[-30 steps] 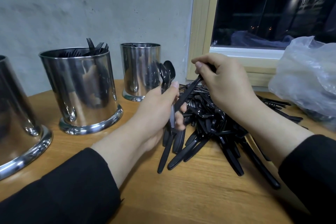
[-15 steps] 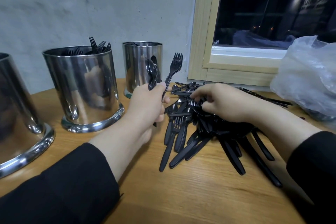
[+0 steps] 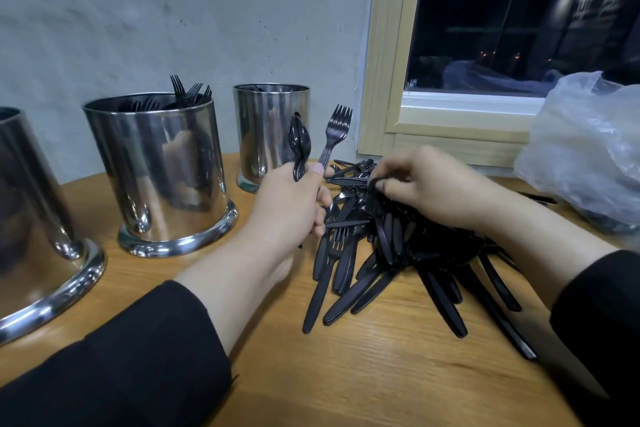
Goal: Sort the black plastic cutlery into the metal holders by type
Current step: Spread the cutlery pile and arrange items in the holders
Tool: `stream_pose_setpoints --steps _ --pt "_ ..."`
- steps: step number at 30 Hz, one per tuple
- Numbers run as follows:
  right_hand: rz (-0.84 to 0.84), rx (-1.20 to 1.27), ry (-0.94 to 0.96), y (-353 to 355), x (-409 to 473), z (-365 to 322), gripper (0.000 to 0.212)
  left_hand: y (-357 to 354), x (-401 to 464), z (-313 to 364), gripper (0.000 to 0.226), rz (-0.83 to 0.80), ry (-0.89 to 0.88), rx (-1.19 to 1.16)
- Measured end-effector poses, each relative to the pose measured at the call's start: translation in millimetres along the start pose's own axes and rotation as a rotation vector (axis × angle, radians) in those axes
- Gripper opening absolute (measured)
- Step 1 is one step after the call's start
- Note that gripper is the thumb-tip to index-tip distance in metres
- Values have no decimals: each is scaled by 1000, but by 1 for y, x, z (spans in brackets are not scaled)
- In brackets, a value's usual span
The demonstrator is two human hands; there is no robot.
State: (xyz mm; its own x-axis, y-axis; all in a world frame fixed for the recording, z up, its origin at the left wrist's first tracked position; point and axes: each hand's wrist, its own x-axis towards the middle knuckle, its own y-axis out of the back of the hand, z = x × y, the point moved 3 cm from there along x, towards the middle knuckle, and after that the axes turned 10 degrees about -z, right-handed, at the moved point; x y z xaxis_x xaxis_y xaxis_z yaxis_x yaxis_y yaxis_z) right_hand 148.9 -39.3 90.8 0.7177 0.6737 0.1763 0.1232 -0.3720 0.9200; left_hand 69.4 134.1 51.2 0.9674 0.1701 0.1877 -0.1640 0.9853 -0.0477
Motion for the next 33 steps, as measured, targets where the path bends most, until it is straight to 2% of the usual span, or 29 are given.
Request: stream_pose_setpoints --steps 4,6,12,16,21,23,25,27,31,33 --pt "403 242 52 29 -6 -15 14 -2 -1 1 26 -4 -31 7" --pt "491 361 72 34 -7 -23 13 -4 -2 1 26 -7 -50 15" --pt "509 594 51 18 -2 -35 15 -14 -10 5 25 -140 -10 -17" --pt "542 495 -10 12 -3 -36 15 -18 -12 3 26 -208 12 8" --pt "610 405 -50 10 -3 -31 18 -18 -9 3 37 -251 46 -131" --pt "613 360 -58 9 -4 -30 18 -19 -11 5 44 -285 44 -114" --pt "607 357 -51 9 -5 -31 19 -20 -12 6 40 -308 31 -56" --pt "593 360 -25 10 -6 -34 19 -18 -12 6 28 -294 24 -3" --pt "604 318 1 11 -20 -38 26 -10 -8 6 25 -206 10 21" --pt "529 226 -12 9 -36 -41 37 -9 -7 6 28 -194 7 28"
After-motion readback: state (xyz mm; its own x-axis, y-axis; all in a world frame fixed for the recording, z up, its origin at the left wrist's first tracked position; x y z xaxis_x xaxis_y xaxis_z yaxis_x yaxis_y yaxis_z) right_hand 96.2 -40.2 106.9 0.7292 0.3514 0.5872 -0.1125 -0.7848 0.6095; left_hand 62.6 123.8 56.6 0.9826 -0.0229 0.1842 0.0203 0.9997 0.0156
